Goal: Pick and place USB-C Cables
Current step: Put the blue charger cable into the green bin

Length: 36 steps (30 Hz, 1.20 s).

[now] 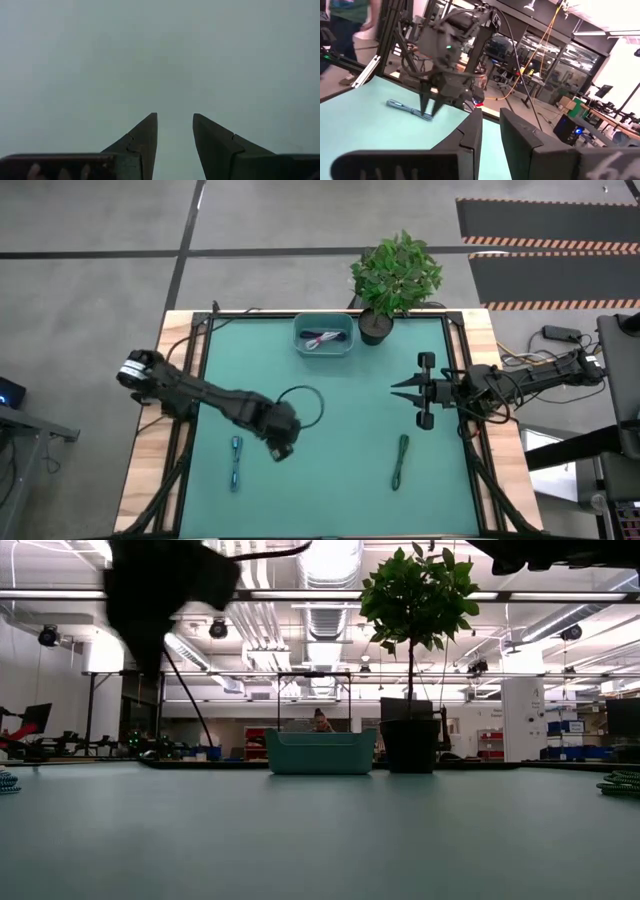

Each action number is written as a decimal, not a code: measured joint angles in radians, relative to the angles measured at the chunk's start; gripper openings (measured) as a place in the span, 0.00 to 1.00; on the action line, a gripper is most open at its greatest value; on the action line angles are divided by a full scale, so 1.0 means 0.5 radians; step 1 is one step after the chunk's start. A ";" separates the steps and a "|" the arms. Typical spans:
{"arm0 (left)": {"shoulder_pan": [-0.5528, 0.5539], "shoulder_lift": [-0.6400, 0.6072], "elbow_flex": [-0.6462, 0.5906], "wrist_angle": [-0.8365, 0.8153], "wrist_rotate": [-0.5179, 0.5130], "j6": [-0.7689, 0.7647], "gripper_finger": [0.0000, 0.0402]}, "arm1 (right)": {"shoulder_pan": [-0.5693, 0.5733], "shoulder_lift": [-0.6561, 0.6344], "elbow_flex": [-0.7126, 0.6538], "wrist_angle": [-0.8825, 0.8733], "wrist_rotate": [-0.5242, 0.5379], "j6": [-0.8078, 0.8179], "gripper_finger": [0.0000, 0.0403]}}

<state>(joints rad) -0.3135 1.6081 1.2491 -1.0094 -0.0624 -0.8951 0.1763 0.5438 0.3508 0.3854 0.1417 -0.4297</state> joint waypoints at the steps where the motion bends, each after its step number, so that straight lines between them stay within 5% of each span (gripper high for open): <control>1: -0.044 -0.010 0.000 -0.088 0.036 -0.143 0.27 | 0.000 0.000 0.000 0.001 0.000 0.000 0.15; 9: -0.412 -0.066 -0.086 -0.302 0.091 -1.082 0.27 | 0.000 0.000 0.000 0.005 0.000 -0.001 0.15; 17: -0.587 -0.072 -0.251 -0.240 0.141 -1.549 0.27 | 0.000 0.000 0.000 0.028 -0.014 0.009 0.15; 23: -0.636 -0.072 -0.348 -0.196 0.175 -1.657 0.30 | 0.000 0.000 0.000 0.028 -0.022 0.018 0.15; 36: -0.652 -0.050 -0.507 -0.068 0.167 -1.761 0.59 | 0.000 0.000 0.000 0.028 -0.022 -0.002 0.15</control>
<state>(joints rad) -0.6395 1.5833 0.9957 -1.0436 0.0209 -1.7754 0.1761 0.5439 0.3508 0.3992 0.1307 -0.4305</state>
